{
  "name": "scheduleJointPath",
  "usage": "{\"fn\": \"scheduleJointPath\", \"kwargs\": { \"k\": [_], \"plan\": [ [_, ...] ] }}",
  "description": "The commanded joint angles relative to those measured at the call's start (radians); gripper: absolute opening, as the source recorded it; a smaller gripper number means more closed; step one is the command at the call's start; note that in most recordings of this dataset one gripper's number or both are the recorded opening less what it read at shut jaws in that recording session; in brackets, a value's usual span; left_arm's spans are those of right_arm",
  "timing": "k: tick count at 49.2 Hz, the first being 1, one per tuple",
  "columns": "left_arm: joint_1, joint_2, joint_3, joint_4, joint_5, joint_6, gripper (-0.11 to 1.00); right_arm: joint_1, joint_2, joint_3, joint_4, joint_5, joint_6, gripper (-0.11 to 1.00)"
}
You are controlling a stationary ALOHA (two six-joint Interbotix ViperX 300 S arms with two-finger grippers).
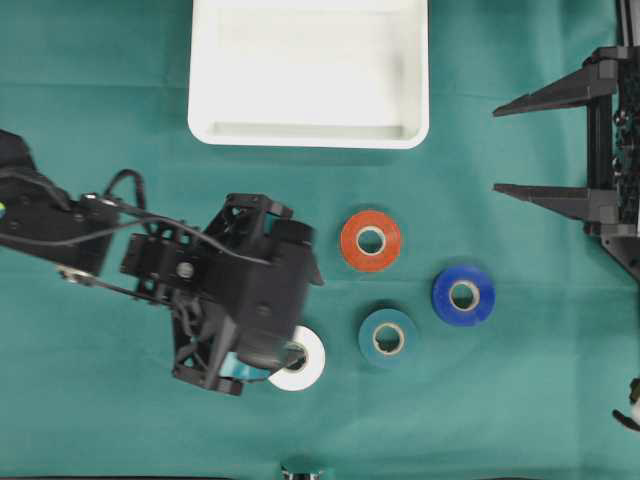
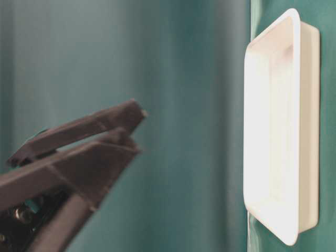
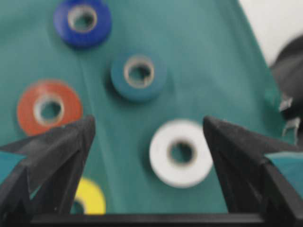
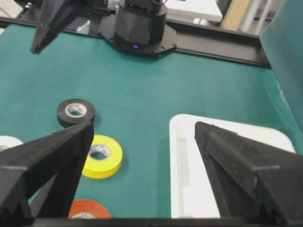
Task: Pick up the tape from a random location and place it into the white case.
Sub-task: 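Move the left gripper over the white tape roll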
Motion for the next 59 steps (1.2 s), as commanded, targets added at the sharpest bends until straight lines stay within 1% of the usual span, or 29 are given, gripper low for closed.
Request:
{"fn": "scheduleJointPath", "kwargs": {
  "k": [1,3,9,14,18,32,59],
  "plan": [
    [-0.002,0.017,-0.094,0.002,0.117,-0.008,0.97,0.0,0.006,-0.032,0.0,0.006,0.002,0.91],
    [-0.002,0.037,-0.13,0.003,0.181,-0.008,0.97,0.0,0.006,-0.032,0.002,0.011,0.002,0.91],
    [0.0,0.078,-0.206,0.005,0.307,-0.008,0.97,0.002,0.006,-0.037,0.002,0.012,0.002,0.91],
    [-0.002,0.103,-0.25,0.006,0.379,-0.008,0.97,0.002,0.006,-0.038,0.002,0.012,0.002,0.91],
    [0.0,0.115,-0.27,0.006,0.407,-0.008,0.97,0.002,0.006,-0.038,0.002,0.015,0.002,0.91],
    [-0.002,0.117,-0.273,0.006,0.407,-0.008,0.97,0.002,0.006,-0.038,0.002,0.023,0.002,0.91],
    [-0.002,0.107,-0.245,0.006,0.371,-0.008,0.97,0.002,0.008,-0.04,0.002,0.032,0.0,0.91]
  ]
}}
